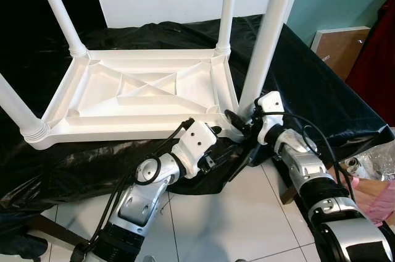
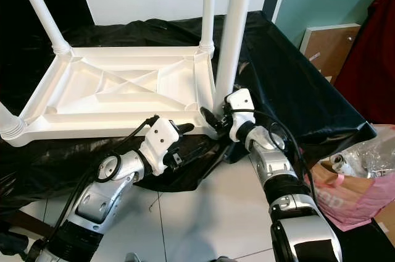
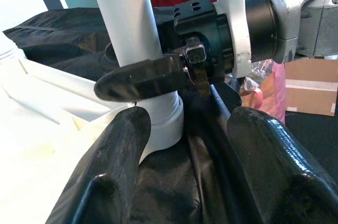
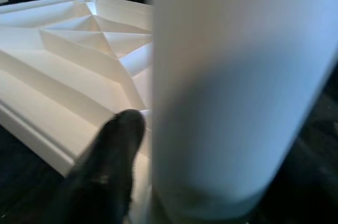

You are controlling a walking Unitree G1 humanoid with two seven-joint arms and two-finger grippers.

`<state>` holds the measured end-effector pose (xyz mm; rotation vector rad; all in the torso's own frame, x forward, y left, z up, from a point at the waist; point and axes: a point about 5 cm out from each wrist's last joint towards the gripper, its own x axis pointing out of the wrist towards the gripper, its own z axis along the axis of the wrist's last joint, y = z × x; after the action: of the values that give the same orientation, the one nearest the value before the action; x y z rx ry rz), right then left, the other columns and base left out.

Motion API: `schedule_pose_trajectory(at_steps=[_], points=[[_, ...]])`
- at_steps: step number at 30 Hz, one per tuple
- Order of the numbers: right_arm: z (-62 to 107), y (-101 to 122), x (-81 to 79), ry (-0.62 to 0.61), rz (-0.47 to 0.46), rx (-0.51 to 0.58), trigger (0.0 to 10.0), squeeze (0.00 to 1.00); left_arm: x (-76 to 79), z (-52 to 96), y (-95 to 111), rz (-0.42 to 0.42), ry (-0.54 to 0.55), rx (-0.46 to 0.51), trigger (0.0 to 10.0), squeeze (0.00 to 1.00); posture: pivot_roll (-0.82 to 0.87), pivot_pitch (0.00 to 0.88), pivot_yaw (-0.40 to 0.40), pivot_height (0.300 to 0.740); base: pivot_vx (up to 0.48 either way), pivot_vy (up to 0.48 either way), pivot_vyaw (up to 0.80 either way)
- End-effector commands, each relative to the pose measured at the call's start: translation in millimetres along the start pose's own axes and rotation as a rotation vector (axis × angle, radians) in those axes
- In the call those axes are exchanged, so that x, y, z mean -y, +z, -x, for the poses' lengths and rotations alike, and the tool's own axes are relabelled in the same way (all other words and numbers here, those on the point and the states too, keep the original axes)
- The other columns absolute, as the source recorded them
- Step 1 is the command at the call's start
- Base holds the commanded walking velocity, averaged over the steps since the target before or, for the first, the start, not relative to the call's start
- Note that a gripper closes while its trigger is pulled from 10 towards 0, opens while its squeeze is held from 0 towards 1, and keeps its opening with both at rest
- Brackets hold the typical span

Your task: Building children table

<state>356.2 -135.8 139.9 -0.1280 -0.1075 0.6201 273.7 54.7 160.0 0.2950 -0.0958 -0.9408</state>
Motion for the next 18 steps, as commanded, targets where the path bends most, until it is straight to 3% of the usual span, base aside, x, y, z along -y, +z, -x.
schedule_pose_trajectory(at_steps=[1,2,12,13,18], points=[[-3.0,-8.4,-10.6,0.058,-0.005,-0.035,0.9,0.00,-0.3,-1.2,-0.4,-0.002,0.033,-0.011,10.0,0.00,-0.01,0.055,-0.033,0.740,0.000,0.000,0.00],[-3.0,-10.3,-11.2,0.064,-0.015,-0.044,0.0,0.00,-0.9,-0.9,-0.4,-0.002,0.036,-0.011,10.0,0.00,-0.01,0.054,-0.035,0.740,0.000,0.000,0.00],[9.1,-22.4,0.3,-0.001,-0.056,-0.091,0.0,0.00,-2.5,-0.2,-0.6,-0.002,0.052,-0.010,10.0,0.00,-0.01,0.038,-0.047,0.740,0.000,0.000,0.00],[9.4,-23.2,0.6,-0.020,-0.060,-0.091,10.0,0.00,-2.8,-0.6,-0.4,-0.004,0.052,-0.009,10.0,0.00,-0.01,0.037,-0.046,0.740,0.000,0.000,0.00],[6.7,-24.4,-0.6,-0.097,-0.083,-0.095,10.0,0.00,-2.2,-1.8,-0.3,-0.006,0.045,-0.006,10.0,0.00,-0.02,0.029,-0.038,0.740,0.000,0.000,0.00]])
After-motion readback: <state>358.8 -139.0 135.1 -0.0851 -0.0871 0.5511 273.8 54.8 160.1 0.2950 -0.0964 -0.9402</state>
